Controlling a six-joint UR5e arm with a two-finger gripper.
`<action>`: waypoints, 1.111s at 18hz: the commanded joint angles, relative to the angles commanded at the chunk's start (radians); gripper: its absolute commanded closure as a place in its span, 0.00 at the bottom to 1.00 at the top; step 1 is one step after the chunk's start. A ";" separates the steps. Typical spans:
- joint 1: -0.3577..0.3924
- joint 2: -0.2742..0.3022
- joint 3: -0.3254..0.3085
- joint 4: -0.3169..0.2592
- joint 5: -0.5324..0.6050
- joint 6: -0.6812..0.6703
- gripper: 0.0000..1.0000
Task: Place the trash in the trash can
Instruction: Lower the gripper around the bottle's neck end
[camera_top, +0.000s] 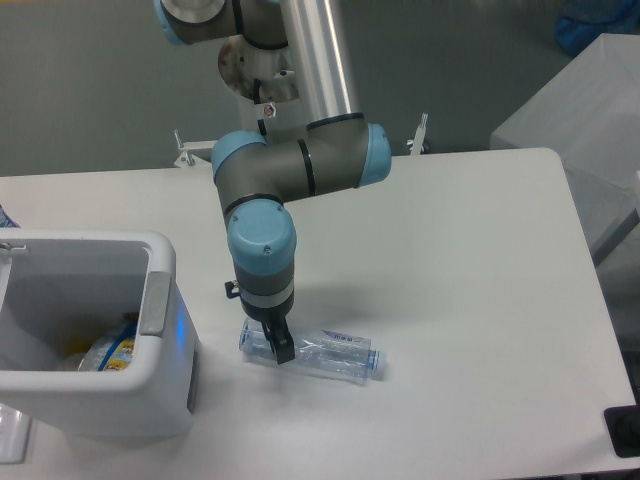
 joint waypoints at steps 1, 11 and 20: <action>0.000 -0.006 0.000 0.017 0.000 -0.009 0.00; -0.012 -0.046 0.000 0.091 0.011 -0.025 0.00; -0.011 -0.083 0.028 0.088 0.057 -0.028 0.04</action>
